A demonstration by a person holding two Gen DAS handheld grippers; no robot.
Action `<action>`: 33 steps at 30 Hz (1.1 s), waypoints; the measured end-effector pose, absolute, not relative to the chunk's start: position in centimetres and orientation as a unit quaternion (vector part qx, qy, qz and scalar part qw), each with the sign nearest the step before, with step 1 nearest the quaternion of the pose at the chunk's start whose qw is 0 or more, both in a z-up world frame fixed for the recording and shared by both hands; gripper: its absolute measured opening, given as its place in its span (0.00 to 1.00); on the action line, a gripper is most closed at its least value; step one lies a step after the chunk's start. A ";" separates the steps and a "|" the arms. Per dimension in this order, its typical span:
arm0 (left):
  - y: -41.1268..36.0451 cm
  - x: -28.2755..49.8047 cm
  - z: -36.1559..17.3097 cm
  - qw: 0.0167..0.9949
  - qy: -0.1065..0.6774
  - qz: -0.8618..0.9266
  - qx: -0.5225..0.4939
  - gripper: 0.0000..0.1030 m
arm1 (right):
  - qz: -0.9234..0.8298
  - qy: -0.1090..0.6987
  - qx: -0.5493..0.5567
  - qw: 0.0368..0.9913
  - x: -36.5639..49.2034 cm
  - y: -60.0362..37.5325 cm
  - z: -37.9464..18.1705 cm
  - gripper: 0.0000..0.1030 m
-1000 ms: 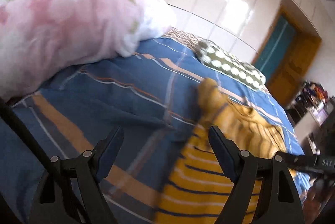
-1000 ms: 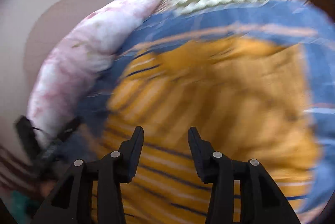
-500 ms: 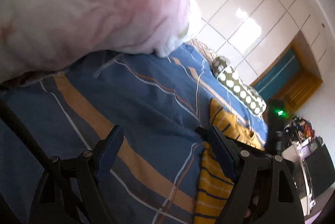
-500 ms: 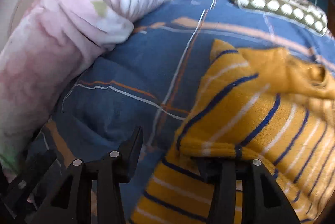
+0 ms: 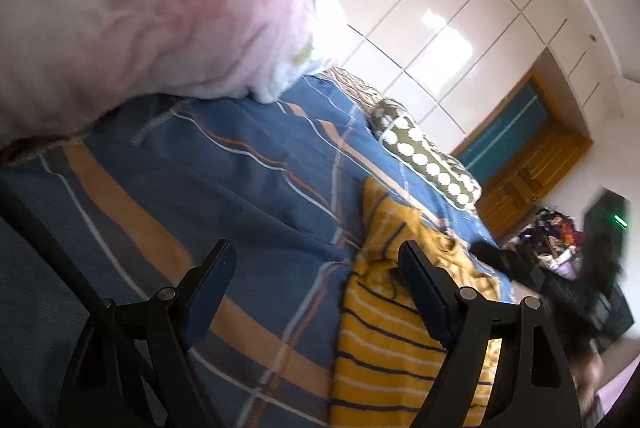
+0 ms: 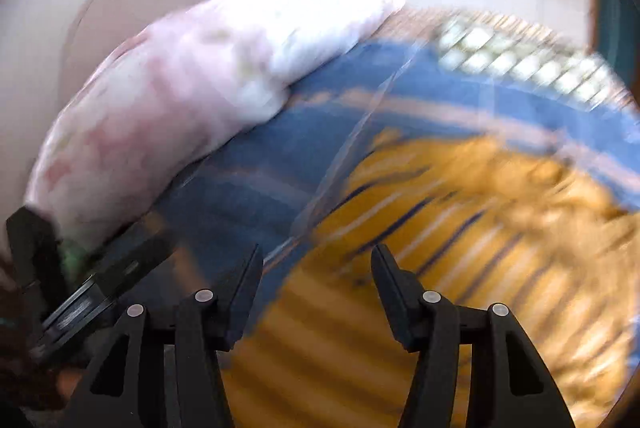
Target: Fold small clothes
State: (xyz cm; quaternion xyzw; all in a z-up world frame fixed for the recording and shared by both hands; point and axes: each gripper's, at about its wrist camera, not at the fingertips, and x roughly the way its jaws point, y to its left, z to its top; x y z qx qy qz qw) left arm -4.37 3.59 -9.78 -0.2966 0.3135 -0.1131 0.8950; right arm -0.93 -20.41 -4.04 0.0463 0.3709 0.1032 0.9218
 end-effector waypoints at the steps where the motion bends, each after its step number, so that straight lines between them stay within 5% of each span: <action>1: 3.3 -4.3 -9.8 0.895 0.316 -0.116 -0.295 0.80 | 0.081 0.376 0.048 0.922 0.8 -21.5 -4.1 0.59; 9: 0.7 -3.2 -10.8 0.891 0.342 -0.131 -0.267 0.80 | 0.051 0.487 0.042 0.871 13.2 -23.1 -10.5 0.49; 11: 0.4 -2.9 -10.9 0.888 0.347 -0.138 -0.269 0.80 | 0.076 0.510 0.029 0.856 13.8 -22.2 -11.6 0.09; 12: 0.4 -2.9 -11.0 0.887 0.349 -0.141 -0.269 0.80 | 0.079 0.512 0.014 0.856 13.9 -21.8 -11.5 0.03; 22: -0.6 -2.2 -12.3 0.885 0.372 -0.138 -0.244 0.80 | -0.054 0.500 -0.075 0.861 18.5 -22.5 -12.5 0.01; 33: -0.7 -2.7 -12.4 0.886 0.378 -0.116 -0.244 0.80 | 0.084 0.459 0.108 0.878 8.1 -25.3 -6.8 0.01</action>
